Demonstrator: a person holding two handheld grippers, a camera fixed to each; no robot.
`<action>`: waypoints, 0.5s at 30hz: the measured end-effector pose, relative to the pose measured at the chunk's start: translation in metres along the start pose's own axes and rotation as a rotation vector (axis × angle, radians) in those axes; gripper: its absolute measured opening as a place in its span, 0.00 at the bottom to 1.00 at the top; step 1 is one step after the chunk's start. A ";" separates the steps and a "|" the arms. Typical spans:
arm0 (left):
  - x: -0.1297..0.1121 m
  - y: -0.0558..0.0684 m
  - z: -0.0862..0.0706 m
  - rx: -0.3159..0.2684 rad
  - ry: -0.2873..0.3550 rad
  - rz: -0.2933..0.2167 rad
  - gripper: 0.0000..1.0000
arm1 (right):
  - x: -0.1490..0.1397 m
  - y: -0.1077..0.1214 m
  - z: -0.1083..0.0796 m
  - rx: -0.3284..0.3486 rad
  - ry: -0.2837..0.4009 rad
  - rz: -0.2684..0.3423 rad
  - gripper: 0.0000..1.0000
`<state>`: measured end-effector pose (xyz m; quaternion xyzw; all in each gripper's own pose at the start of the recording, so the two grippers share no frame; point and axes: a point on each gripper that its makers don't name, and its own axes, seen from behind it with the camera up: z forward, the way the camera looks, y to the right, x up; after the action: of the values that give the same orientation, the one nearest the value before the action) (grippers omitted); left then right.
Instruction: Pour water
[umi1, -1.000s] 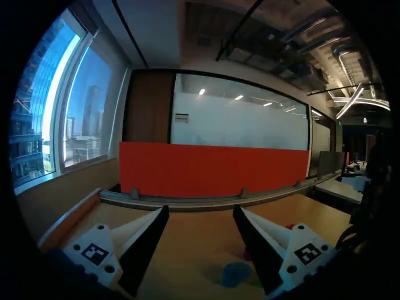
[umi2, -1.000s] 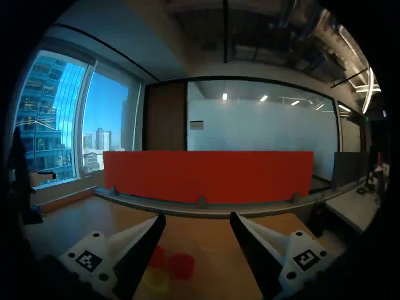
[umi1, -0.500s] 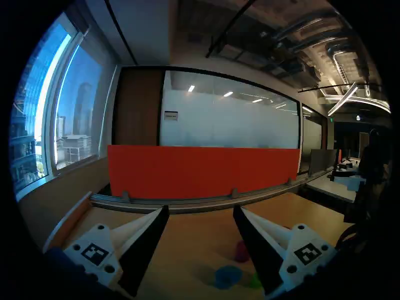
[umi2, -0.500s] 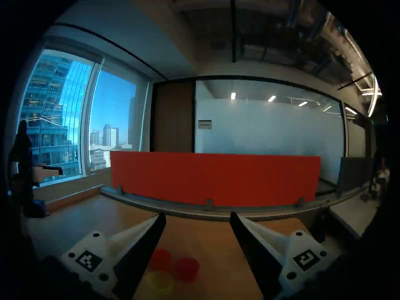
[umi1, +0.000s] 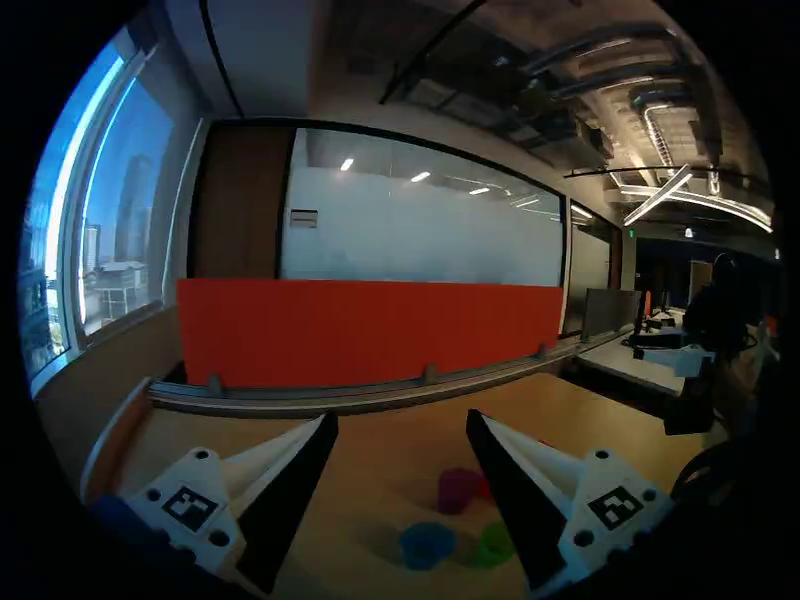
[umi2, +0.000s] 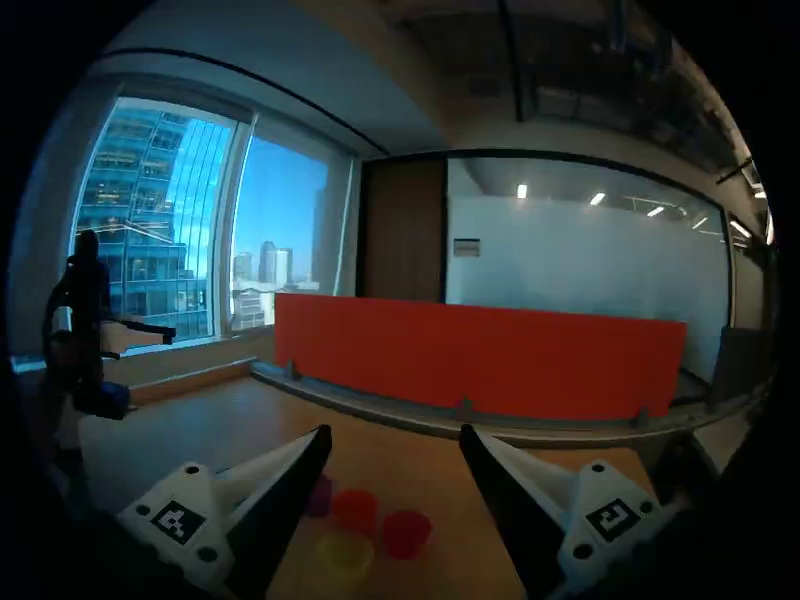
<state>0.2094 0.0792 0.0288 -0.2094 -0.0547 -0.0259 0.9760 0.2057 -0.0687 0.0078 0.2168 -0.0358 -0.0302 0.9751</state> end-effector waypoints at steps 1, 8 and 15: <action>0.000 0.002 0.000 -0.011 0.000 -0.002 0.95 | 0.002 -0.003 -0.001 0.016 0.004 -0.005 0.99; -0.007 0.012 0.001 -0.070 -0.017 -0.007 0.95 | 0.006 -0.012 -0.003 0.092 0.016 -0.023 0.99; -0.017 0.019 0.002 -0.109 -0.041 0.001 0.95 | 0.002 -0.026 -0.003 0.159 -0.002 -0.034 0.99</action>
<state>0.1937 0.0976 0.0211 -0.2629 -0.0728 -0.0240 0.9618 0.2069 -0.0912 -0.0060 0.2939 -0.0355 -0.0443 0.9541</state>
